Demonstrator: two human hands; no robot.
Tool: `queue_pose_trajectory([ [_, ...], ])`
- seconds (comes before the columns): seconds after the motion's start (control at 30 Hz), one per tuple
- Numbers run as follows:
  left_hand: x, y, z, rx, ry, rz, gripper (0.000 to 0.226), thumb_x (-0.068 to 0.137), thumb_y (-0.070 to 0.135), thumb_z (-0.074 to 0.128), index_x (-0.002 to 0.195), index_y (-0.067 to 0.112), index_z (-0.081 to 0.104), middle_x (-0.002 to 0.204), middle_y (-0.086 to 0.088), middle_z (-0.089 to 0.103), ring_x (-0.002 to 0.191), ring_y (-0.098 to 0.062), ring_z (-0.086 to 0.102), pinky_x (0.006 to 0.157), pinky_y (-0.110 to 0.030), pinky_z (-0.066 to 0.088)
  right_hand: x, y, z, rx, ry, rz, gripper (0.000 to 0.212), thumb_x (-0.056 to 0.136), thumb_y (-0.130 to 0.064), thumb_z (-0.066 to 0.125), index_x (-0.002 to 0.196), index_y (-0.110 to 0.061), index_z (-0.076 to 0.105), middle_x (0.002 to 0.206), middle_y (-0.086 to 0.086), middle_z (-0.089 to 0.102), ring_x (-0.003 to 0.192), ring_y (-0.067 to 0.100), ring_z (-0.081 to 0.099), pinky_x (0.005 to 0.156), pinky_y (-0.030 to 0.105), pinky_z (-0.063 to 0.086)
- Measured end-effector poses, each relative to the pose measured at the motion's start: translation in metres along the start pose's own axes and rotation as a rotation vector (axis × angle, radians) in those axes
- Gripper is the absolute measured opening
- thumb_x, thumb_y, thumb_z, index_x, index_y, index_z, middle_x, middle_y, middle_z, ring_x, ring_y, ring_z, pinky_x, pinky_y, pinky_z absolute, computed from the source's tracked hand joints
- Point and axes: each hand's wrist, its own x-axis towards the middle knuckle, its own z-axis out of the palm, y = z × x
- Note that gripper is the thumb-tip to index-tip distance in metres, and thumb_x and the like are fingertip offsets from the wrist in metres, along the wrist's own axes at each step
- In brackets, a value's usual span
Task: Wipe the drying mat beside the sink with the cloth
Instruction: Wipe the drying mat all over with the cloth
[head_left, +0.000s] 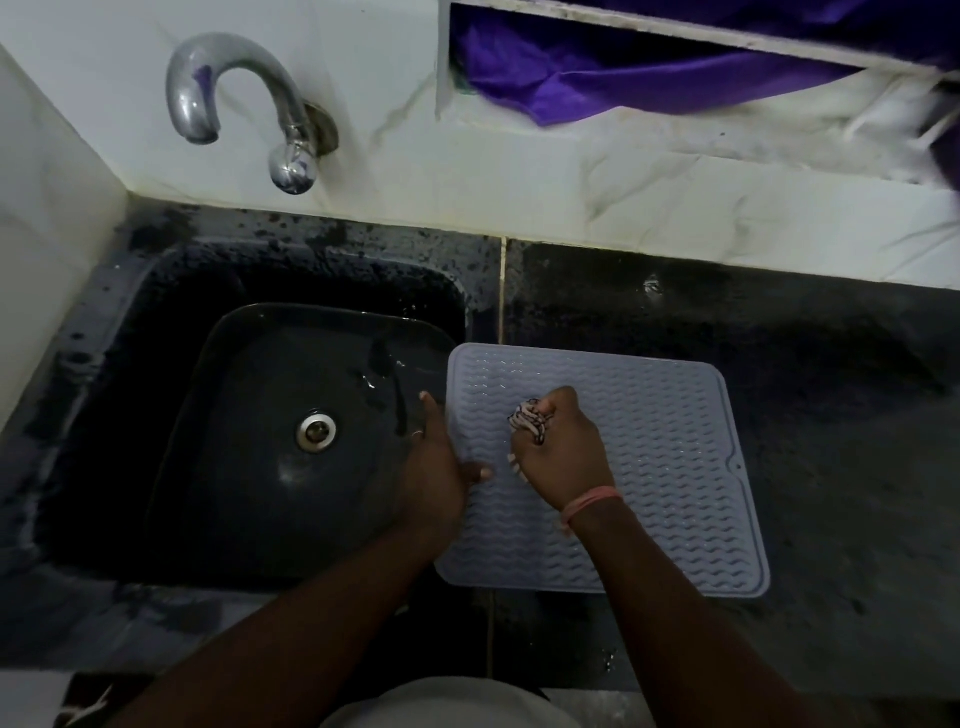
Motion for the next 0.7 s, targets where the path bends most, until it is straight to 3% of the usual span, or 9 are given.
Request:
queue_pose_trajectory([
  [0.23,-0.001,0.001,0.0,0.105,0.062,0.036,0.117,0.087,0.039,0.072,0.156,0.024,-0.021,0.15,-0.02,0.041,0.137,-0.034,0.044,0.115,-0.049,0.034,0.006,-0.02,0.023,0.047,-0.086,-0.066,0.032,0.079,-0.031,0.068,0.093,-0.033,0.039,0.076,-0.014,0.06,0.069,-0.007,0.06,0.052,0.007,0.041],
  [0.3,-0.001,0.001,0.005,0.176,0.167,0.057,0.116,0.085,0.04,0.074,0.158,0.016,-0.013,0.145,-0.021,0.048,0.131,-0.031,0.051,0.111,-0.045,0.037,0.01,-0.025,0.029,0.086,-0.099,-0.054,0.029,0.08,-0.031,0.067,0.093,-0.031,0.041,0.075,-0.013,0.061,0.074,-0.009,0.061,0.054,0.006,0.042],
  [0.37,-0.003,0.001,0.006,0.241,0.289,0.054,0.114,0.078,0.047,0.078,0.159,0.008,0.009,0.138,-0.021,0.057,0.121,-0.029,0.06,0.101,-0.04,0.047,0.014,-0.028,0.031,0.116,-0.106,-0.048,0.028,0.082,-0.032,0.068,0.094,-0.03,0.043,0.075,-0.014,0.061,0.074,-0.011,0.061,0.055,0.005,0.042],
  [0.43,-0.004,-0.005,0.009,0.147,0.219,0.057,0.106,0.083,0.077,0.05,0.16,0.017,0.008,0.149,-0.023,0.046,0.132,-0.036,0.051,0.11,-0.05,0.039,0.018,-0.031,0.03,0.148,-0.156,-0.037,0.029,0.083,-0.035,0.07,0.096,-0.029,0.045,0.077,-0.014,0.063,0.074,-0.011,0.062,0.057,0.004,0.043],
  [0.5,0.002,-0.011,0.011,-0.013,0.089,0.109,0.109,0.071,0.097,0.011,0.159,0.032,0.006,0.155,-0.014,0.04,0.139,-0.035,0.044,0.114,-0.056,0.036,0.021,-0.035,0.029,0.256,-0.241,0.038,0.028,0.082,-0.038,0.071,0.099,-0.029,0.05,0.083,-0.011,0.067,0.074,-0.008,0.065,0.057,0.007,0.046],
  [0.53,0.006,-0.014,0.012,-0.007,0.098,0.115,0.106,0.072,0.097,0.011,0.159,0.035,0.005,0.156,-0.01,0.041,0.138,-0.032,0.046,0.114,-0.053,0.038,0.024,-0.038,0.029,0.358,-0.285,0.11,0.026,0.082,-0.037,0.071,0.099,-0.029,0.054,0.088,-0.009,0.069,0.075,-0.004,0.067,0.06,0.01,0.049],
  [0.6,0.004,-0.009,0.01,-0.023,0.107,0.083,0.1,0.087,0.077,0.041,0.158,0.031,-0.014,0.151,-0.008,0.048,0.123,-0.021,0.057,0.103,-0.042,0.045,0.025,-0.039,0.026,0.57,-0.349,0.261,0.019,0.085,-0.028,0.07,0.101,-0.023,0.061,0.095,-0.002,0.072,0.079,0.006,0.07,0.067,0.022,0.054],
  [0.63,0.003,-0.008,0.011,-0.033,0.131,0.077,0.108,0.09,0.062,0.056,0.155,0.028,-0.024,0.142,-0.005,0.056,0.11,-0.015,0.061,0.092,-0.036,0.046,0.024,-0.038,0.022,0.636,-0.339,0.296,0.017,0.086,-0.023,0.069,0.102,-0.02,0.063,0.094,0.0,0.073,0.079,0.009,0.07,0.067,0.025,0.055],
  [0.7,0.005,-0.015,0.015,-0.04,0.117,0.082,0.121,0.088,0.043,0.071,0.15,0.033,-0.033,0.123,-0.002,0.068,0.097,-0.02,0.067,0.082,-0.035,0.044,0.017,-0.032,0.01,0.701,-0.259,0.301,0.014,0.087,-0.019,0.068,0.1,-0.017,0.064,0.084,-0.005,0.074,0.071,0.006,0.071,0.058,0.022,0.055],
])
